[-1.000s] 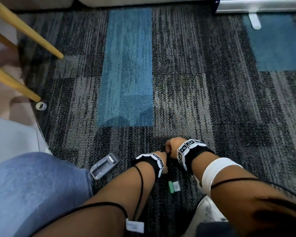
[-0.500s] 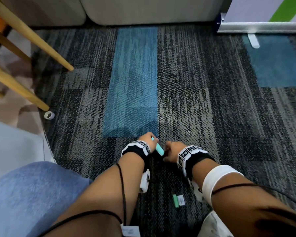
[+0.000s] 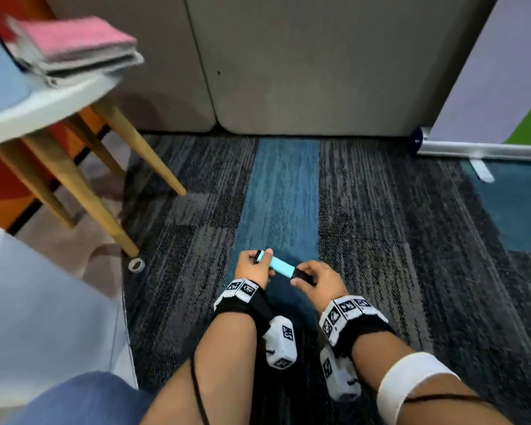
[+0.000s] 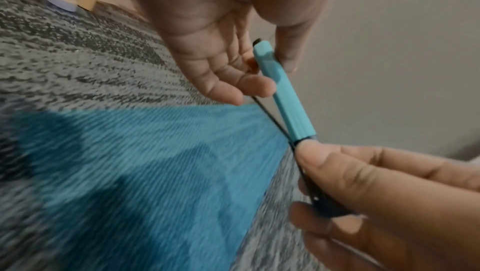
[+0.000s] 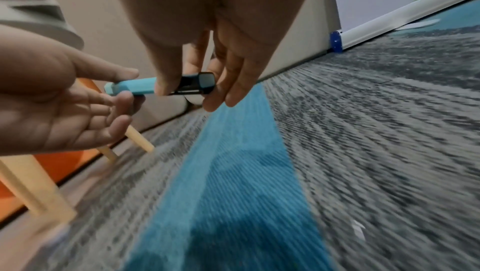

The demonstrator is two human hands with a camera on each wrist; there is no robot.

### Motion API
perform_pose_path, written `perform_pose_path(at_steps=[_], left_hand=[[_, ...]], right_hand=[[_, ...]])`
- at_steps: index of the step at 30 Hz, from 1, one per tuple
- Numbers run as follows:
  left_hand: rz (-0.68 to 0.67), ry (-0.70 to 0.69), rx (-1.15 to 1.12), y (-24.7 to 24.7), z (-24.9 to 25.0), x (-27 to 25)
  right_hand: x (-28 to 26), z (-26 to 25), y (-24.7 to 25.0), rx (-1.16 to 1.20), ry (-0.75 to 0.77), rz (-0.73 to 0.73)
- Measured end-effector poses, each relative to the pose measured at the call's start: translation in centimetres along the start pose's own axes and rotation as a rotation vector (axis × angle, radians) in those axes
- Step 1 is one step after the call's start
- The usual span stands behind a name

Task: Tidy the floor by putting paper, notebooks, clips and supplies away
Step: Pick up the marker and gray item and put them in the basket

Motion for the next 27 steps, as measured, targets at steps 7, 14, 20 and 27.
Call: perform_pose_path(at_steps=[7, 14, 20, 27], left_hand=[[0.128, -0.176, -0.212, 5.5, 11.0, 2.8], [0.194, -0.403, -0.218, 12.9, 22.1, 3.9], [0.194, -0.639, -0.285, 19.7, 32.2, 3.5], [0.347, -0.929, -0.183, 27.9, 42.4, 1.4]], right_hand=[[4.5, -11.0, 1.8, 0.134, 0.167, 0.096], [7.4, -23.1, 3.6, 0.167, 0.339, 0.188], [8.2, -34.4, 6.4, 0.192, 0.516, 0.275], [8.5, -46.9, 7.4, 0.295, 0.662, 0.224]])
Point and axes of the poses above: each hand's wrist, its own x-axis towards the middle knuckle, its own y-axis out of the back of the hand, z = x × y, the point moved 5 cm from there along x, towards the middle knuckle, and after that the axes turned 11 degrees about -x, right-handed, at the moved point
